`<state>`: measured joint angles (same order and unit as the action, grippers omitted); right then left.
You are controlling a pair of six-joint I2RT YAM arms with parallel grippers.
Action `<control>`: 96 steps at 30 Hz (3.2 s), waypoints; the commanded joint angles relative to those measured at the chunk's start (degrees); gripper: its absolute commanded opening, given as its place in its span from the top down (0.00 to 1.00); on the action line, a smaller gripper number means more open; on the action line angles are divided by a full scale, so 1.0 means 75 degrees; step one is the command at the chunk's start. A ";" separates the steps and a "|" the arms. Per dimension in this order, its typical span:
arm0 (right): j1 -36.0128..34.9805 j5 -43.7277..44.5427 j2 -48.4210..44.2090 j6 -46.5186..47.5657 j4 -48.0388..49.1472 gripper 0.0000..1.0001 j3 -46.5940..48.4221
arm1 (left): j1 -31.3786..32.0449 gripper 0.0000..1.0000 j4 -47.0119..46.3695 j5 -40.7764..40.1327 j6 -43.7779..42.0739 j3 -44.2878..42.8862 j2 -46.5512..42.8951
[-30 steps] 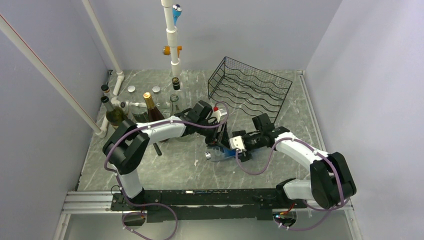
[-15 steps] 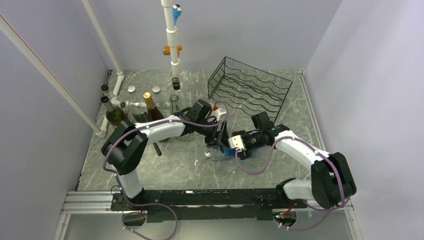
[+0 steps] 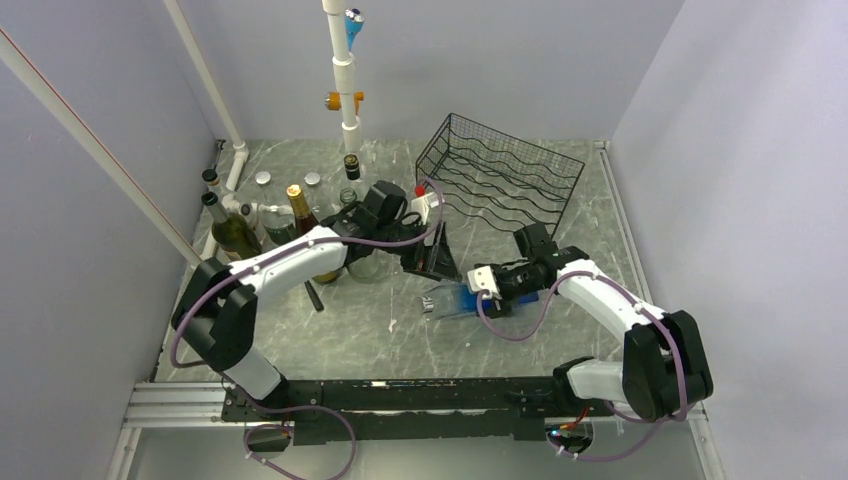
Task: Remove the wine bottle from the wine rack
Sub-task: Pick up the wine bottle from the wine rack.
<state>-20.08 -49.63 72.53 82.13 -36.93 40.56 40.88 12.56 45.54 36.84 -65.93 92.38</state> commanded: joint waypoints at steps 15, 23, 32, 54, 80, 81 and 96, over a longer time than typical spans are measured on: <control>0.1166 -0.1712 -0.0495 0.1096 -0.1657 1.00 0.1007 | -0.0402 0.00 -0.0984 -0.2211 -0.0667 0.0068 -0.2672; 0.1536 -0.2111 -0.0500 0.1012 -0.1882 1.00 0.1163 | -0.0786 0.01 -0.2637 -0.1108 0.0648 0.0683 -0.2871; 0.1960 -0.2481 -0.0483 0.0453 -0.1814 1.00 0.1332 | -0.0753 0.01 -0.2689 -0.2202 0.0101 0.0949 -0.3695; 0.2615 -0.3179 -0.0427 -0.1740 -0.0700 1.00 0.1403 | 0.1220 0.00 -0.3637 -0.6429 -0.1608 0.1912 -0.4637; 0.2642 -0.3397 -0.0514 -0.5080 0.1834 1.00 0.0936 | 0.2047 0.00 -0.4884 -0.7814 -0.0758 0.1770 -0.3160; 0.2645 -0.3396 -0.0521 -0.5177 0.1905 1.00 0.0917 | 0.2057 0.01 -0.4966 -0.7844 -0.0654 0.1745 -0.3063; 0.2642 -0.3370 -0.0687 -0.5699 0.2496 1.00 0.0721 | 0.2262 0.01 -0.5822 -0.7974 0.0640 0.1073 -0.1352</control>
<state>-0.49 -68.31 70.83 40.80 -23.73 45.17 57.39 -26.35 -12.91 38.02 -54.78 79.94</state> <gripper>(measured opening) 0.644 0.994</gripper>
